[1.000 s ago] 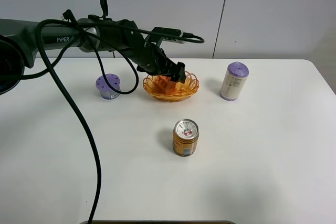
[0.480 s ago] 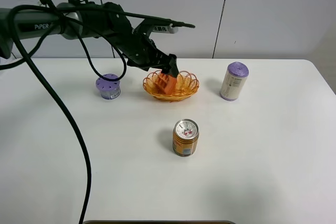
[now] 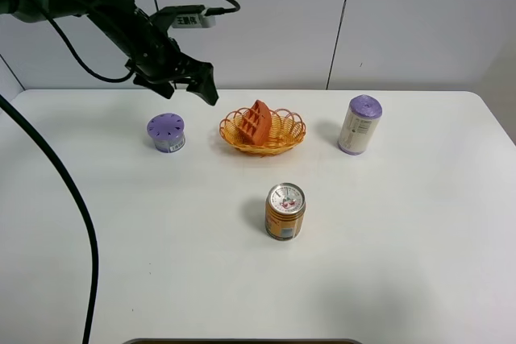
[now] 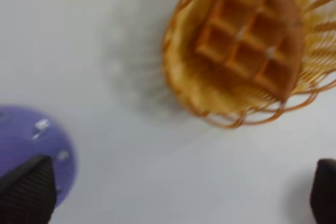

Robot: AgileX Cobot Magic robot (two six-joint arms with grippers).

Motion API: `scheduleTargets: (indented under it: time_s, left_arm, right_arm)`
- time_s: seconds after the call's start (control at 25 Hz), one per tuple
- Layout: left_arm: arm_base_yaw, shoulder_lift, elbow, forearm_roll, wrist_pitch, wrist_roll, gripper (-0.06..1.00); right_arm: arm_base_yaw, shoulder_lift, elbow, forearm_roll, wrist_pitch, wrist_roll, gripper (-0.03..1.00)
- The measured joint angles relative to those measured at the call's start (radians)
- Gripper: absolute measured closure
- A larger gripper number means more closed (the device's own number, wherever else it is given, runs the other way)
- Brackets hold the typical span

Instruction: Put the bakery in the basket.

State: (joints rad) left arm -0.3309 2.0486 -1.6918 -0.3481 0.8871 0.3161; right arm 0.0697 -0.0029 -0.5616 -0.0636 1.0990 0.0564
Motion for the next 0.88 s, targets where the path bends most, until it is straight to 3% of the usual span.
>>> scheduleTargets:
  time_s: [0.36, 0.52, 0.88]
  left_arm:
    - [0.068, -0.12, 0.0, 0.178, 0.156, -0.069, -0.04]
    - [0.069, -0.195, 0.034, 0.243, 0.172, -0.107, -0.04]
    - [0.069, -0.476, 0.338, 0.367, 0.119, -0.274, -0.04]
  right_arm:
    - [0.0, 0.0, 0.0, 0.0, 0.0, 0.0, 0.05]
    - [0.0, 0.0, 0.0, 0.0, 0.0, 0.0, 0.05]
    - [0.0, 0.0, 0.0, 0.0, 0.0, 0.0, 0.05]
